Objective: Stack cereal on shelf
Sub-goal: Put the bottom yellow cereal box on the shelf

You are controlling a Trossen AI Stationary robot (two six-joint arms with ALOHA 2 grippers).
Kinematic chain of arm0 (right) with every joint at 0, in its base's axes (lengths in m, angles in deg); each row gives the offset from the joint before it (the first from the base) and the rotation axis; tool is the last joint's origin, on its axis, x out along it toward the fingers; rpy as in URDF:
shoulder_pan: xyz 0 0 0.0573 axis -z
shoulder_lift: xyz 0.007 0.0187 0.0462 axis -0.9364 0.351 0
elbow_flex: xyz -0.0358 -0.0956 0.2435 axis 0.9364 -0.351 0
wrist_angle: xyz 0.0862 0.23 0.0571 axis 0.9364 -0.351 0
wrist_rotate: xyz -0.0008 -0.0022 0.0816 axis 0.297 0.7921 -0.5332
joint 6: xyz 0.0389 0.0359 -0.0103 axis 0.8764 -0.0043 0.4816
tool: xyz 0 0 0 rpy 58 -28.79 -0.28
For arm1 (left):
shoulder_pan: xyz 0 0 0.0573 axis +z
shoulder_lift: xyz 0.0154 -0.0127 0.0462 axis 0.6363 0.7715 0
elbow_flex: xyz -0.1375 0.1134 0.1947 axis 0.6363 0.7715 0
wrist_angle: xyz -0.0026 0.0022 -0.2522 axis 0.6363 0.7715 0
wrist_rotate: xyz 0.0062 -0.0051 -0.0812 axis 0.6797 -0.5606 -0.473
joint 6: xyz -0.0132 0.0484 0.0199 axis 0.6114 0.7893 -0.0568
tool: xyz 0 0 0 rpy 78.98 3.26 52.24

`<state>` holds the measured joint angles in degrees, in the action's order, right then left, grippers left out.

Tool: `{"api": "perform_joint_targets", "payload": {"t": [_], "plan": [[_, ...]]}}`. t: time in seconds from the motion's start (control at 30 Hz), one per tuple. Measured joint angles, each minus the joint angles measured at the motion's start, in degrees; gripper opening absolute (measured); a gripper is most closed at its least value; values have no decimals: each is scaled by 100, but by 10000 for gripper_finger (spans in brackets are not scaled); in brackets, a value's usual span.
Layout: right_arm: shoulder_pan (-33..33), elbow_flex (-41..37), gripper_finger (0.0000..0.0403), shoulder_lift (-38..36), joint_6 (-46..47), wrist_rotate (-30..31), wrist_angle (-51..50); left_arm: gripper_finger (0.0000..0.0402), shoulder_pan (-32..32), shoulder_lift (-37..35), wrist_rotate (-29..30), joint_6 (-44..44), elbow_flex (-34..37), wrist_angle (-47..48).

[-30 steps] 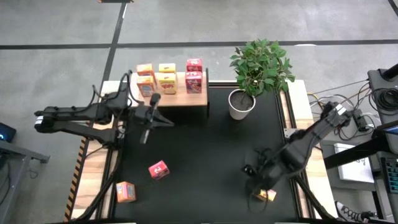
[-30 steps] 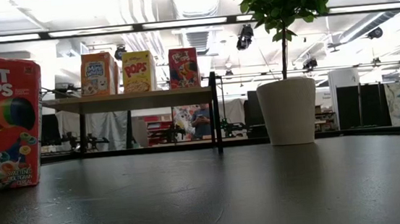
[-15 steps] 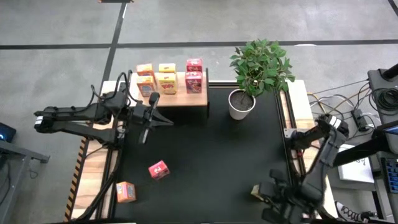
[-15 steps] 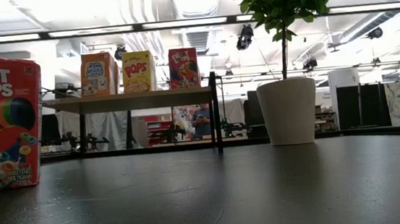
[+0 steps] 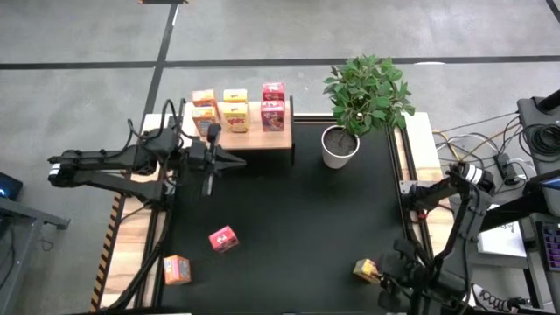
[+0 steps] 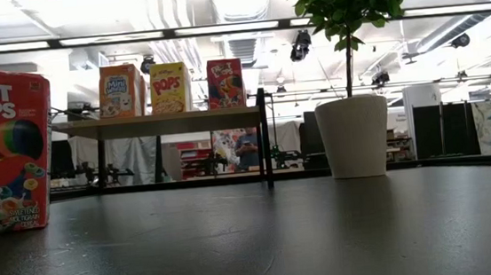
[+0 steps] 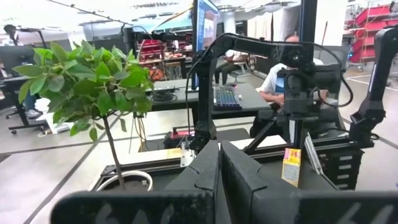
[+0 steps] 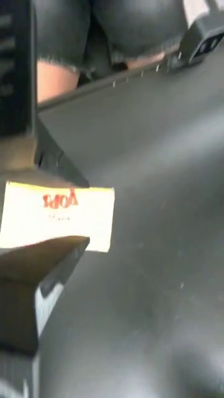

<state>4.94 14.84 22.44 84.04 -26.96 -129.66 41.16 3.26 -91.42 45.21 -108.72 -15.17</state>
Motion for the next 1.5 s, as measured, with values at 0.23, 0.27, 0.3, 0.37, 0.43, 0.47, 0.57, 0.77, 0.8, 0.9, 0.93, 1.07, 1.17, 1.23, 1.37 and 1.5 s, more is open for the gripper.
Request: {"api": "perform_joint_targets", "payload": {"t": [0.23, 0.27, 0.3, 0.37, 0.43, 0.47, 0.57, 0.77, 0.8, 0.9, 0.93, 1.07, 1.17, 1.23, 1.37, 1.5], "plan": [[2, -181, 219, 0, 94, -213, -179, 0, 0, -14, 15, -1, -2, -140], [2, -209, 231, 0, 94, -301, -181, 0, 0, -26, 15, 0, -2, -156], [2, -241, 243, 0, 100, -361, -164, 0, 0, -37, 15, 0, -2, -161], [0, -285, 262, 19, 109, -419, -110, 0, 0, -63, 15, 0, -2, -197], [2, -296, 275, 53, 100, -454, -15, 0, 0, -95, 15, 0, -2, -202], [2, -297, 280, 71, 100, -480, 34, 0, 0, -110, 15, -1, -2, -203], [2, -297, 288, 97, 69, -492, 135, 0, 0, -171, 15, -6, -2, -203], [2, -496, 287, 131, -7, -590, 159, 0, 0, -287, 17, -63, -2, -236], [2, -557, 284, 131, -6, -590, 199, 0, 0, -295, 17, -63, -2, -238], [2, -632, 267, 133, -58, -608, 275, 0, 0, -316, 17, -63, -2, -250], [2, -632, 260, 133, -81, -605, 287, 0, 0, -319, 17, -63, -2, -249], [2, -614, 223, 131, -106, -601, 309, 0, 0, -319, 17, -63, -2, -245], [2, -612, 198, 129, -110, -600, 344, 0, 0, -319, 17, -63, -2, -242], [2, -612, 185, 129, -167, -590, 415, 0, 0, -319, 17, -63, -2, -241], [4, -612, 164, 129, -166, -583, 428, 0, 0, -319, 17, -63, -2, -236], [16, -612, 149, 129, -161, -580, 430, 0, 0, -319, 17, -63, -2, -219]]}}
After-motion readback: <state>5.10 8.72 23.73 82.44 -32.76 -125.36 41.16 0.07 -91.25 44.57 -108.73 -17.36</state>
